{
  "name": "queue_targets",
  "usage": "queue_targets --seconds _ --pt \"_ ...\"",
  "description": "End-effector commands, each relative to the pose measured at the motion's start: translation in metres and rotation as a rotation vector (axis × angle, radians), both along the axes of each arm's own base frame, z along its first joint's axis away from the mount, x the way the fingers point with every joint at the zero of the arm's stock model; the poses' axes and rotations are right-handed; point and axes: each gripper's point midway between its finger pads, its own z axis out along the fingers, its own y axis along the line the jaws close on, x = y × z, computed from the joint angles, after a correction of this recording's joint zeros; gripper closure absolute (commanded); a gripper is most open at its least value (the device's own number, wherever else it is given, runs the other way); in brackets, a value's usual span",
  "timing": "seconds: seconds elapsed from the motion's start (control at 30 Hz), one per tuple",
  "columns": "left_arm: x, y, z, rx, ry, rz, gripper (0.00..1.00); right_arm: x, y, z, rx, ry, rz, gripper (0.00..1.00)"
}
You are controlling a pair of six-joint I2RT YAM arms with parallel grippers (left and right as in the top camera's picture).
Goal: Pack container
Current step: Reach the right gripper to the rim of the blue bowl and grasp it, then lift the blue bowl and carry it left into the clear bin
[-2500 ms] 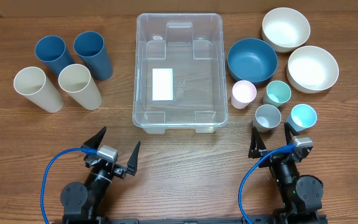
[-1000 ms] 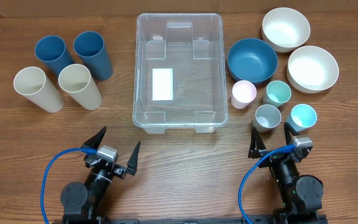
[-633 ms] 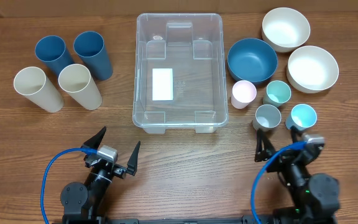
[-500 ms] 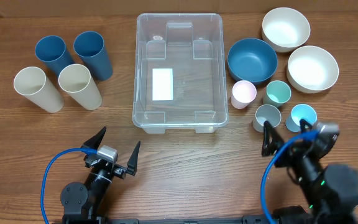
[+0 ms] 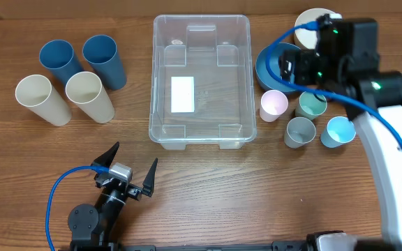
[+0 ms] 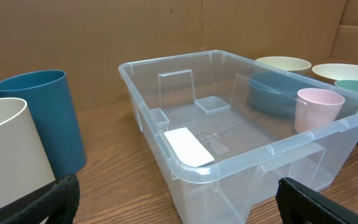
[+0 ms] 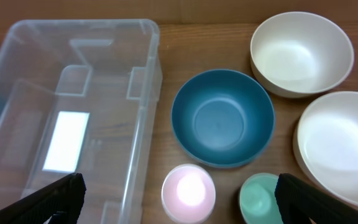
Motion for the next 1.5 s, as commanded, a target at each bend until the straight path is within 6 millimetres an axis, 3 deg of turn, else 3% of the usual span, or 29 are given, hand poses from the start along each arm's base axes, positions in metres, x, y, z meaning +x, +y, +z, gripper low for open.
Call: queue_targets --seconds 0.0,0.1,0.3,0.4,0.7,0.9,1.07,1.2,1.37,1.47 --pt "-0.001 -0.001 0.001 -0.003 -0.005 -0.008 0.0 0.033 -0.014 -0.021 -0.021 0.009 -0.087 0.0" --pt "-0.001 -0.001 0.001 -0.003 -0.005 -0.008 0.0 0.053 -0.035 -0.059 -0.031 0.08 -0.157 0.04" --pt "-0.001 -0.001 0.001 -0.003 -0.005 -0.007 0.0 0.067 -0.084 -0.117 0.026 0.202 -0.316 0.08" --pt "-0.001 -0.001 0.001 -0.003 -0.005 -0.008 0.0 0.071 -0.093 -0.133 0.037 0.229 -0.33 0.11" --pt "-0.001 -0.001 0.001 -0.003 -0.005 -0.008 0.0 0.085 -0.09 -0.197 0.044 0.321 -0.317 0.18" --pt "-0.001 -0.001 0.0 -0.003 -0.005 -0.007 0.0 0.095 -0.089 -0.212 0.055 0.313 -0.309 0.23" --pt "-0.001 -0.001 0.001 -0.003 -0.005 -0.007 0.0 0.1 -0.089 -0.211 0.057 0.292 -0.308 0.49" --pt "-0.001 -0.001 0.001 -0.003 -0.005 -0.008 0.0 0.101 -0.089 -0.215 0.056 0.295 -0.308 0.5" --pt "-0.001 -0.001 0.001 -0.003 -0.005 -0.008 0.0 0.104 -0.09 -0.222 0.056 0.294 -0.308 0.66" --pt "-0.001 -0.001 0.001 -0.003 -0.005 -0.008 0.0 0.104 -0.09 -0.232 0.055 0.309 -0.309 0.66"
